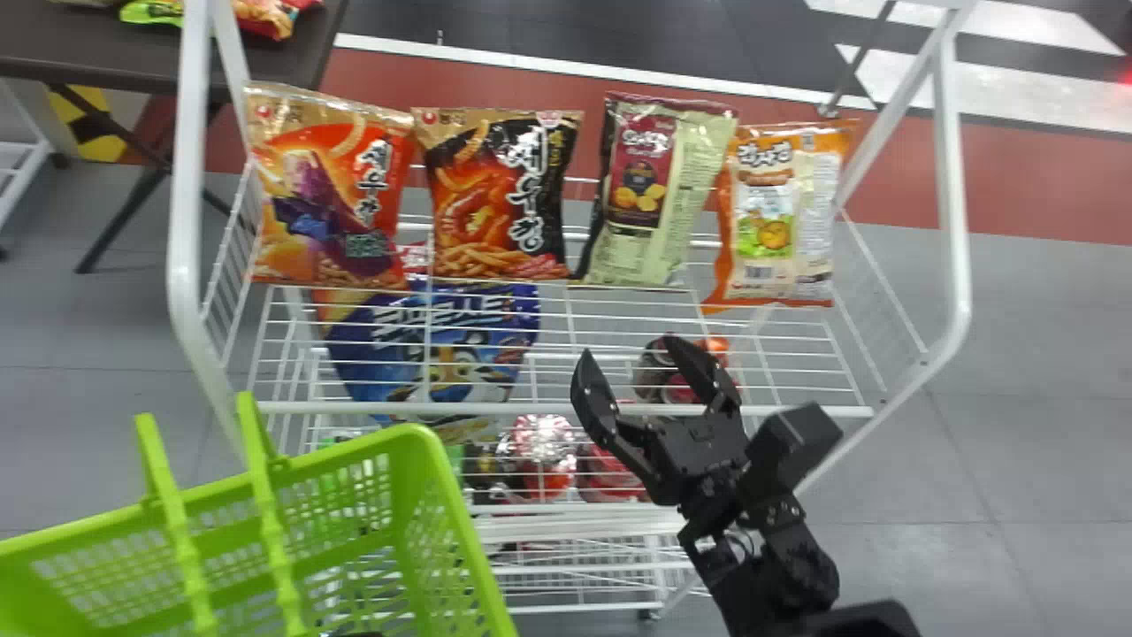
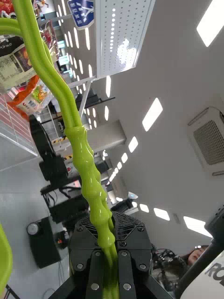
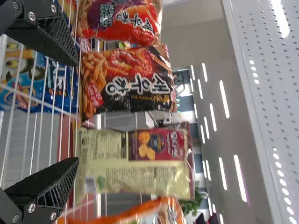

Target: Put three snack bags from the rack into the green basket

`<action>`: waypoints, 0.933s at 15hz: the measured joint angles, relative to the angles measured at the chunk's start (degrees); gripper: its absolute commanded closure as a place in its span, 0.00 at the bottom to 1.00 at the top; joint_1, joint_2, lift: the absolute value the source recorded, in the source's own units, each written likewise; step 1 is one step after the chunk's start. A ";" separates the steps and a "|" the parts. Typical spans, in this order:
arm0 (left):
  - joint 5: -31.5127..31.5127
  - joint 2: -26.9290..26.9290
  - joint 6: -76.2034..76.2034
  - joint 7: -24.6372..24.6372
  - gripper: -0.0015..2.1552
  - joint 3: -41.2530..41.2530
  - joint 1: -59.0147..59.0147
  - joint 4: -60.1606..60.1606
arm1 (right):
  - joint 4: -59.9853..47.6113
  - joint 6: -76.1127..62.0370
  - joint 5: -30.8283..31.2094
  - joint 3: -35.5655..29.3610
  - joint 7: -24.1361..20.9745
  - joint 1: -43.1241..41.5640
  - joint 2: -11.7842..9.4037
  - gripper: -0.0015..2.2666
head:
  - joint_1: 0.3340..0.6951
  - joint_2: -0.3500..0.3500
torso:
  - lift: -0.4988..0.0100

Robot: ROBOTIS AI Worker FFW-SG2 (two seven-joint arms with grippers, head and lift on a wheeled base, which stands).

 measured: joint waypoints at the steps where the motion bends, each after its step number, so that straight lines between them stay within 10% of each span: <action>1: 0.00 0.00 0.00 -0.03 1.00 0.05 0.12 -0.12 | 0.56 3.32 0.15 2.04 -0.13 -2.92 0.00 0.04 | 1.00 0.37 | 0.98; 9: 0.11 0.00 0.35 0.60 1.00 -0.31 0.64 -1.23 | 8.40 14.05 0.49 17.26 -4.18 -21.49 1.63 0.04 | 1.00 0.71 | 0.98; 14: 0.07 0.00 0.35 0.54 1.00 -0.38 2.20 -2.92 | 21.27 14.16 0.86 21.31 -4.92 -33.11 6.85 0.04 | 1.00 0.80 | 0.98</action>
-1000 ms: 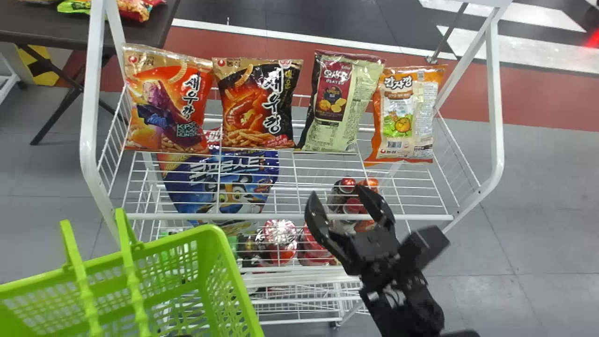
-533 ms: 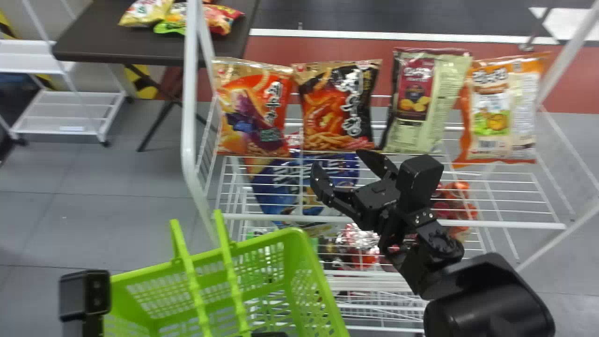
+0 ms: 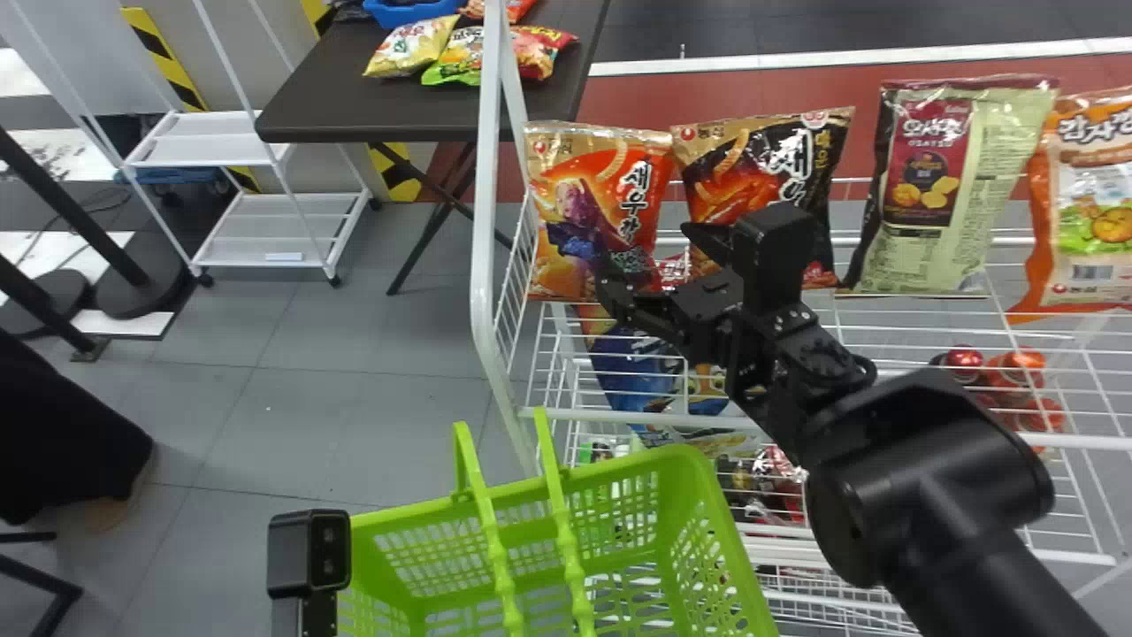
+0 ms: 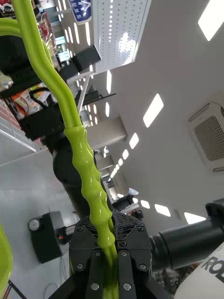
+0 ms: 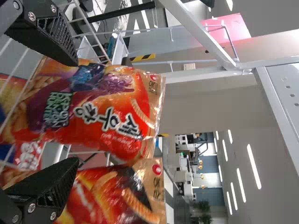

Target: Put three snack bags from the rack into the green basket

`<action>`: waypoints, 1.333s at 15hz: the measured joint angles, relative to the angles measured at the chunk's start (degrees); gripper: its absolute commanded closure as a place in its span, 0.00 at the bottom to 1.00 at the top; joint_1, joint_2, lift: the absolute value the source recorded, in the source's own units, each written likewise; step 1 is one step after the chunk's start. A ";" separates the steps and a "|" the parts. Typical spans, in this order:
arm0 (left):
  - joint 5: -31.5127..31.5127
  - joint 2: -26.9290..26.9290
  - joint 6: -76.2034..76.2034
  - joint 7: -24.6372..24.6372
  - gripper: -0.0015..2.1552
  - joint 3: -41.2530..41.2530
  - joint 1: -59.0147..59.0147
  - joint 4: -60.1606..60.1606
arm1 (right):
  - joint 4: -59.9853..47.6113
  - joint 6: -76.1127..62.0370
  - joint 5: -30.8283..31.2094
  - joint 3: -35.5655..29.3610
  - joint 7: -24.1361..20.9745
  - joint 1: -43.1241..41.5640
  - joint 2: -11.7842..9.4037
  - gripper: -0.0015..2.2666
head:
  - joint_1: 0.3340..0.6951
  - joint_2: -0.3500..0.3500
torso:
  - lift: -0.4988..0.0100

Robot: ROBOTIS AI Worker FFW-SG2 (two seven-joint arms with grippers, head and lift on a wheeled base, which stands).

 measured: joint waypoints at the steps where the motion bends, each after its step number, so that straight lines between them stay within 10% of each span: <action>1: 0.00 0.00 0.00 -0.05 1.00 0.00 0.11 -0.08 | 2.72 0.00 0.01 0.74 0.10 -2.07 0.36 0.04 | 1.00 0.82 | 0.98; 6: 0.04 0.00 0.00 -0.49 1.00 0.02 0.68 -0.74 | 15.66 -0.89 0.65 5.05 1.63 -10.23 0.62 0.06 | 1.00 0.84 | 0.98; 8: 0.09 0.00 -0.03 -0.66 1.00 0.04 0.81 -0.76 | 19.11 -1.30 0.85 5.81 3.87 -12.27 0.62 0.29 | 1.00 0.84 | 0.98; 11: 0.10 0.00 -0.17 -1.08 1.00 0.09 1.22 -0.78 | 20.78 -1.38 1.04 6.16 7.60 -13.52 0.62 0.92 | 1.00 0.86 | 0.98; 20: 0.18 0.00 -0.08 -0.90 1.00 0.37 2.14 -1.93 | 14.02 1.80 1.65 4.09 9.83 -10.12 0.62 0.99 | 1.00 0.89 | 0.98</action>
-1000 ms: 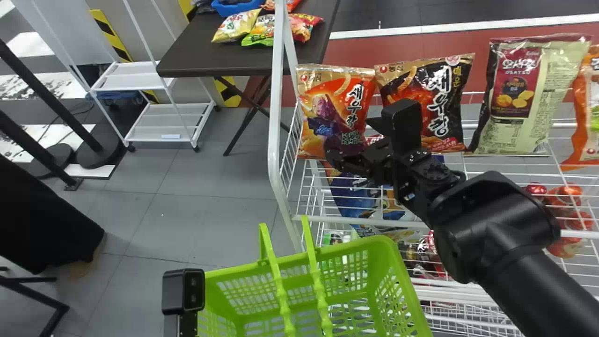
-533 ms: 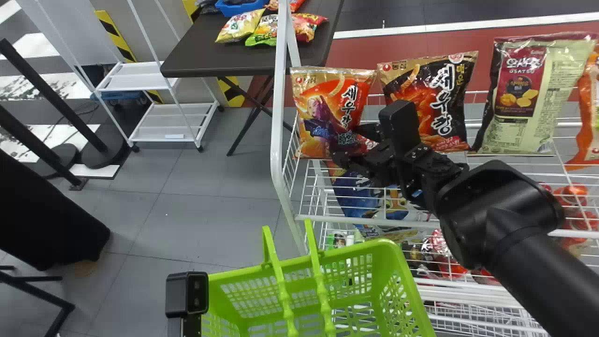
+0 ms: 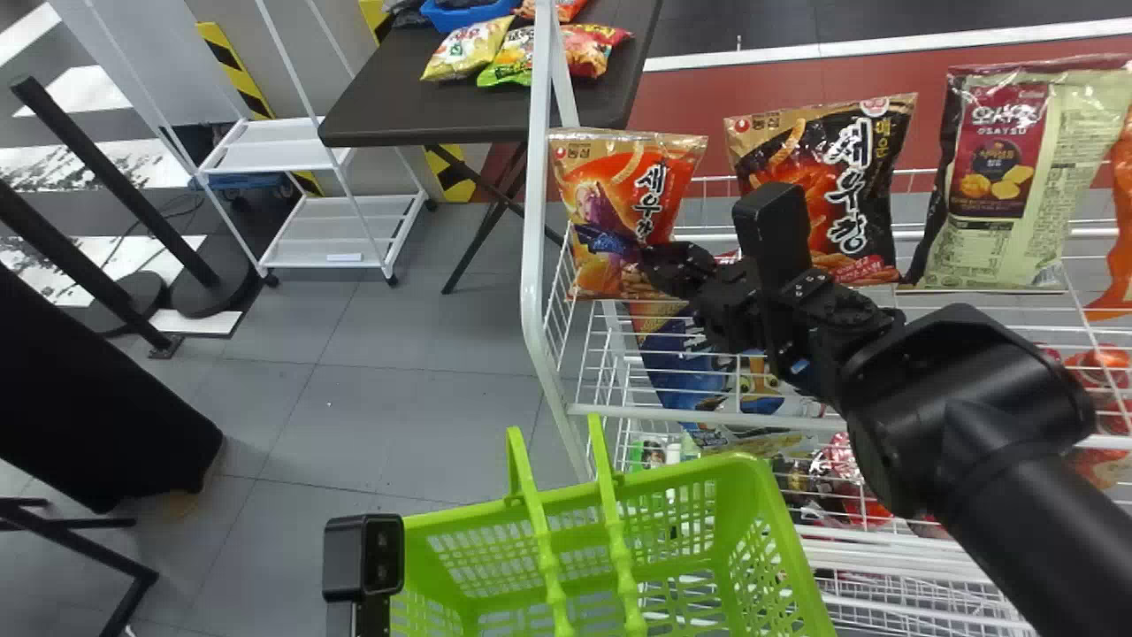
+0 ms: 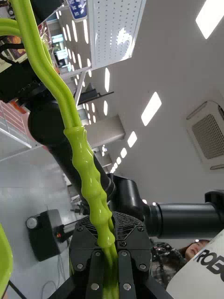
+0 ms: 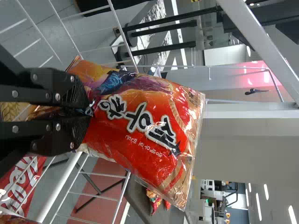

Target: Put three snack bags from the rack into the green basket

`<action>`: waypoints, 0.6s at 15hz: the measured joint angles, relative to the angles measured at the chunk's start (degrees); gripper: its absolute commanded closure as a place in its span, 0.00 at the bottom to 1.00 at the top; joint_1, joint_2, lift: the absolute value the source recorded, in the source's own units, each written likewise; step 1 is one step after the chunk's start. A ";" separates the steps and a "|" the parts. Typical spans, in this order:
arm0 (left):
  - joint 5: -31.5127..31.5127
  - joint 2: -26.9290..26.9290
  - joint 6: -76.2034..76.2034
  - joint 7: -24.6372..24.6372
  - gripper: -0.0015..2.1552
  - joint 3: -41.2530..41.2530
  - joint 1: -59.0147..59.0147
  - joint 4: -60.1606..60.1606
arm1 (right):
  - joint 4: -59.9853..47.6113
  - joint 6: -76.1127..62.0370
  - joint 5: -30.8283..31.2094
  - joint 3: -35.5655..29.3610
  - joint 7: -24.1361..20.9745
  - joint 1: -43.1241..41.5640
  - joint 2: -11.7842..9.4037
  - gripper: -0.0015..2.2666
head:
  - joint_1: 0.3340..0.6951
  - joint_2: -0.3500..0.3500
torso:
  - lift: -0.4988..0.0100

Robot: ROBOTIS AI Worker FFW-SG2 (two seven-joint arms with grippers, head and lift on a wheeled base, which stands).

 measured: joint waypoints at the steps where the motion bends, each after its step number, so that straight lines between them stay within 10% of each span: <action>1: 0.01 0.00 0.05 0.06 1.00 0.05 0.07 -0.09 | -2.78 1.92 0.86 -0.39 -0.22 1.36 0.00 0.99 | 1.00 0.90 | 0.98; 9: -0.06 0.00 -0.08 0.92 1.00 -0.16 -0.57 0.23 | -30.67 20.57 5.95 -4.61 -5.60 14.59 -2.98 0.99 | 1.00 0.86 | 0.98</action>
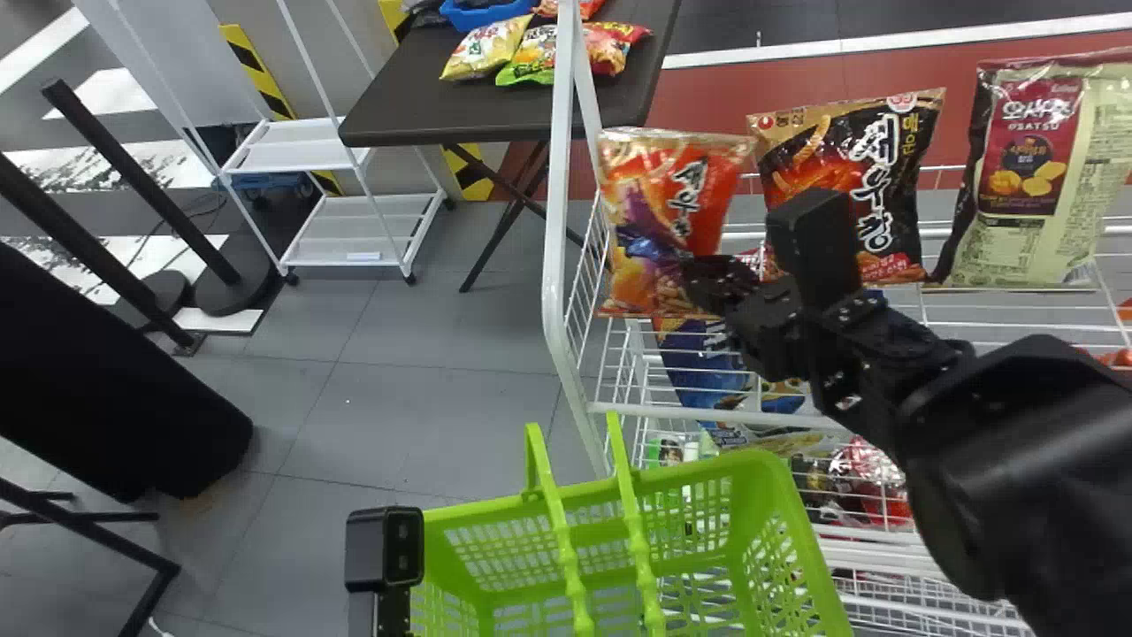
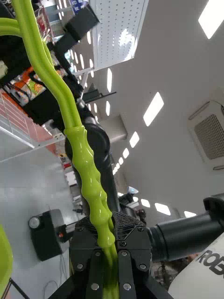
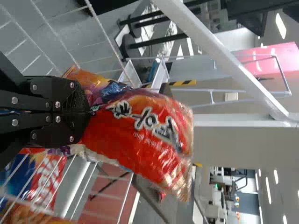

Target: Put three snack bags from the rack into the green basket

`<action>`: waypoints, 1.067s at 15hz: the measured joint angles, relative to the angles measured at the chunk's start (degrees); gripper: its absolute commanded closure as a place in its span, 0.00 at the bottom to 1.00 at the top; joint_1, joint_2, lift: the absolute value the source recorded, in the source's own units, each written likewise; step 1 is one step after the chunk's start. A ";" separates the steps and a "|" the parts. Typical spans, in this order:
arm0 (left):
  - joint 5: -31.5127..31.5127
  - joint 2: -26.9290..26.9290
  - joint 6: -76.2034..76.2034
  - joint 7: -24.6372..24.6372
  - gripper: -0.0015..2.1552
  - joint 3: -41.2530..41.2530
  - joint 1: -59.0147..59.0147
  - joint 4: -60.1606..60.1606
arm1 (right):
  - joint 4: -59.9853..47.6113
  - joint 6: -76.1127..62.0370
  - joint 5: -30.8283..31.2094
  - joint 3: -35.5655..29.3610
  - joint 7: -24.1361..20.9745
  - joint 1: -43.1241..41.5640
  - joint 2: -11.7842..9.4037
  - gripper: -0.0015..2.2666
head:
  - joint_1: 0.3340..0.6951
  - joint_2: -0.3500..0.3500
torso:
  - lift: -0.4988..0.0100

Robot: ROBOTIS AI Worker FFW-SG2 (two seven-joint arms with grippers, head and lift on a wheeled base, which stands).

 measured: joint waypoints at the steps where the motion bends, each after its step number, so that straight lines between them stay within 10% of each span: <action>1: -0.14 0.00 0.00 0.11 1.00 -0.02 -0.28 0.08 | -3.16 2.17 0.25 -0.90 -0.19 1.58 -1.17 0.99 | 1.00 0.81 | 0.98; 16: -1.63 0.00 3.32 1.78 1.00 0.16 -7.15 3.92 | -50.13 47.17 -11.45 -13.32 -0.15 17.24 -16.50 0.99 | 1.00 0.54 | 0.98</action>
